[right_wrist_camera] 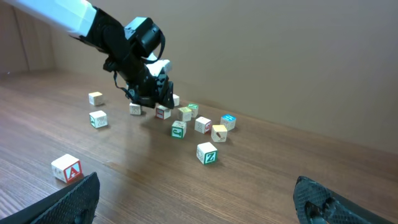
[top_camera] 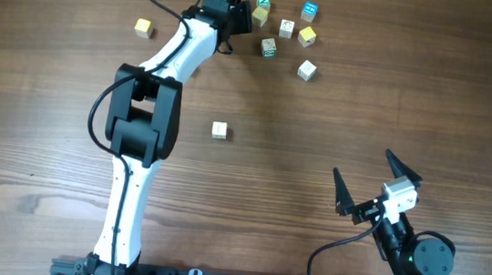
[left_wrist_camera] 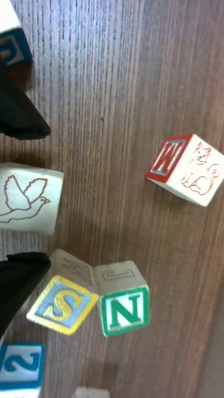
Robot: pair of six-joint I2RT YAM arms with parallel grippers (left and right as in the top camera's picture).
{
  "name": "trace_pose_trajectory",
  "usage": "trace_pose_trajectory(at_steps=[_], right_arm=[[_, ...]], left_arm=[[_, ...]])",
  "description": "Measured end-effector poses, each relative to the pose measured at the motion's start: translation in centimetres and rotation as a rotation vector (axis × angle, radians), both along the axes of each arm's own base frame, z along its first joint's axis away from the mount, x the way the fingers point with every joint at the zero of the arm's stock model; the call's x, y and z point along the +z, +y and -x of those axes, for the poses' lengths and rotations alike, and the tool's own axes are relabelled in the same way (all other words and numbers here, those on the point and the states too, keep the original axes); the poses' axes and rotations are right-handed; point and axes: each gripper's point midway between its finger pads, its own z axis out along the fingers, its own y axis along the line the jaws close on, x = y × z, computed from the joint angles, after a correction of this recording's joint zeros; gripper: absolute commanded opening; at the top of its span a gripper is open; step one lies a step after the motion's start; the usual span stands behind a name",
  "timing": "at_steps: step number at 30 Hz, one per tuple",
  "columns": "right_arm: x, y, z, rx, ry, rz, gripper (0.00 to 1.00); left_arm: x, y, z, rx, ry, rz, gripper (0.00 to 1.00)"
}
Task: Form a circle
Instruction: 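Lower the left gripper onto a white bird-drawn block and grasp it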
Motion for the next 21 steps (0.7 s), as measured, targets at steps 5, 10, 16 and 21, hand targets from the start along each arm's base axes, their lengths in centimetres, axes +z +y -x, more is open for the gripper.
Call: trace_pose_trajectory(at_steps=[5, 10, 16, 21], right_arm=[[0.0, 0.0, 0.0, 0.0, 0.0, 0.0, 1.0], [0.0, 0.0, 0.0, 0.0, 0.0, 0.0, 1.0], [0.0, 0.0, 0.0, 0.0, 0.0, 0.0, 1.0], [0.0, 0.0, 0.0, 0.0, 0.0, 0.0, 0.99]], left_arm=[[-0.46, 0.03, 0.1, -0.009, 0.007, -0.01, 0.44], [-0.56, 0.06, 0.2, -0.015, 0.012, -0.017, 0.34], [-0.72, 0.12, 0.39, -0.016, 0.022, -0.022, 0.29], [-0.86, 0.23, 0.76, -0.017, 0.042, -0.028, 0.23]])
